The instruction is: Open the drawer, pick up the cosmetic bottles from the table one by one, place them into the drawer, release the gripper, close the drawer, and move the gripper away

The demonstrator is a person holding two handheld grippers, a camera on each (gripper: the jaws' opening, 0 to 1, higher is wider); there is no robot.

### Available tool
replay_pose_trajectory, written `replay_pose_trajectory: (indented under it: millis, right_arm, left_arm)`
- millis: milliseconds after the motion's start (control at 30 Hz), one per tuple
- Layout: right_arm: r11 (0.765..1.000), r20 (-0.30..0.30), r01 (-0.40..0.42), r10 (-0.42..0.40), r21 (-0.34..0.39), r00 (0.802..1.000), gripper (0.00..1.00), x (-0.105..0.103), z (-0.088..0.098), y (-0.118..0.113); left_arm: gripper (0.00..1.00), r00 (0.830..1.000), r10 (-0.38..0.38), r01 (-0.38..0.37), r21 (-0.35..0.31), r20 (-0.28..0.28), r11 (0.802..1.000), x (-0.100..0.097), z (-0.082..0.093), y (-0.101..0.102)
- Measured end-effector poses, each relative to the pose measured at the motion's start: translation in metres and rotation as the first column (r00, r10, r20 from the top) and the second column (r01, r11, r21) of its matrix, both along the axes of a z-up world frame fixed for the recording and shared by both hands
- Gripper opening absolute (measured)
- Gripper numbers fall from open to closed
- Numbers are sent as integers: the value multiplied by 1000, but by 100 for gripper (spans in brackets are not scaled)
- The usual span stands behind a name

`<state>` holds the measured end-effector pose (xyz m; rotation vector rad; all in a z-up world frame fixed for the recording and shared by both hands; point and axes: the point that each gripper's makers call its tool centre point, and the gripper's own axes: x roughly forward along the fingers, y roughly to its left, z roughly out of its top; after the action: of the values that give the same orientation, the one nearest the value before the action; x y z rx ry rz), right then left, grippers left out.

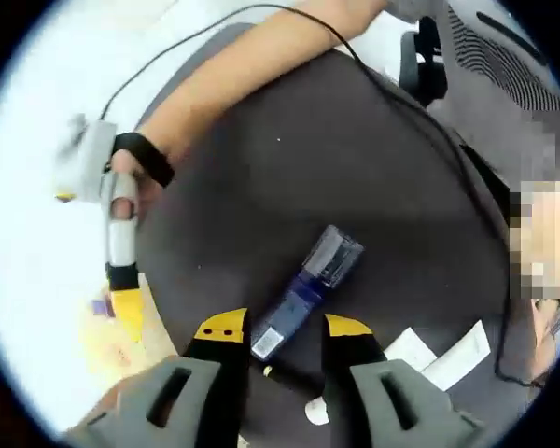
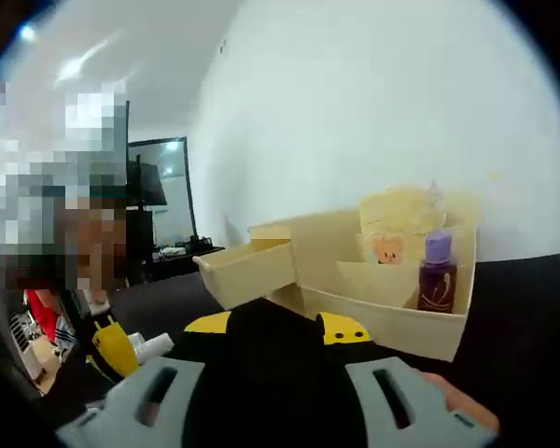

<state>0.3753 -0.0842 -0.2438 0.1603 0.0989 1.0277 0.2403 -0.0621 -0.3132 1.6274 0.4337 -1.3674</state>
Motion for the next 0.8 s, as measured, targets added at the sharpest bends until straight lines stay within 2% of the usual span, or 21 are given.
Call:
replay_pose_trajectory:
  millis: [133,300,400,633,800]
  right_arm:
    - [1000,-2,1,-1,14,1000,30,0,2,-2]
    - [1000,0,0,0,31,1000,30,0,6,-3]
    - [999,-1,1,0,44,1000,30,1,8,-5]
    - [997,-2,6,-6,72,1000,30,2,14,-8]
    - [997,-2,8,-8,75,1000,30,3,15,-8]
  left_arm:
    - [27,999,-11,14,58,-51,998,0,-5,4]
    - [25,997,-21,26,70,-69,997,1,-8,-2]
    - [26,995,-21,31,103,-99,994,-5,-18,-1]
    - [25,994,-48,61,136,-100,989,-8,-25,-3]
    - [19,995,-12,21,103,-95,994,-7,-22,0]
